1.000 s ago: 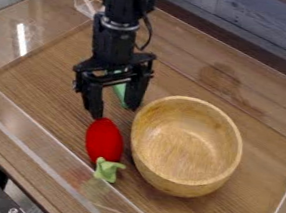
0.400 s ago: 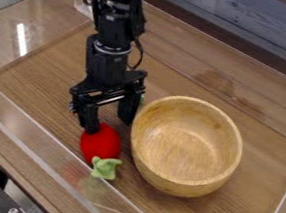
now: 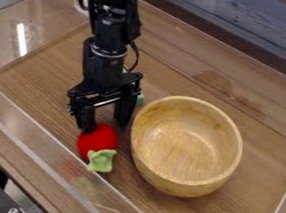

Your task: Move the red object to the right side of the table

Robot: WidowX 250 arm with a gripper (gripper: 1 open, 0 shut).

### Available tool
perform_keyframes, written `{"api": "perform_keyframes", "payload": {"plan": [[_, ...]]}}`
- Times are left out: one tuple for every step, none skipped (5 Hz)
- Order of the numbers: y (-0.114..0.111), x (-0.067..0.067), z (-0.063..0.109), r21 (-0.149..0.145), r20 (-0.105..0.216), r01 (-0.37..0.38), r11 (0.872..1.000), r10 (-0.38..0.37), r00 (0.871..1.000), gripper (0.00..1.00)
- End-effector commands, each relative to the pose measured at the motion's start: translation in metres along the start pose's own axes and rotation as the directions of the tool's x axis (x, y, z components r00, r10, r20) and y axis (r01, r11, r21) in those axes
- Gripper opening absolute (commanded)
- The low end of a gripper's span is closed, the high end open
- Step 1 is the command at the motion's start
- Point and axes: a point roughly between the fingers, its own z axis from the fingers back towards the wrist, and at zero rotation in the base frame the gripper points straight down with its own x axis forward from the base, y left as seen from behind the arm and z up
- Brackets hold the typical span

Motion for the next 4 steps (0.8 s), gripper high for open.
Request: {"api": "perform_keyframes", "payload": {"plan": [[-0.005, 0.001, -0.004, -0.026, 0.004, -0.017, 1.000, 0.017, 1.000, 1.00], [-0.006, 0.002, -0.008, -0.030, 0.004, -0.022, 0.999, 0.022, 1.000, 1.00], [-0.007, 0.003, -0.012, -0.033, 0.005, -0.026, 0.999, 0.026, 1.000, 1.00], [-0.008, 0.004, -0.016, -0.036, 0.005, -0.029, 0.999, 0.030, 1.000, 0.00]]}}
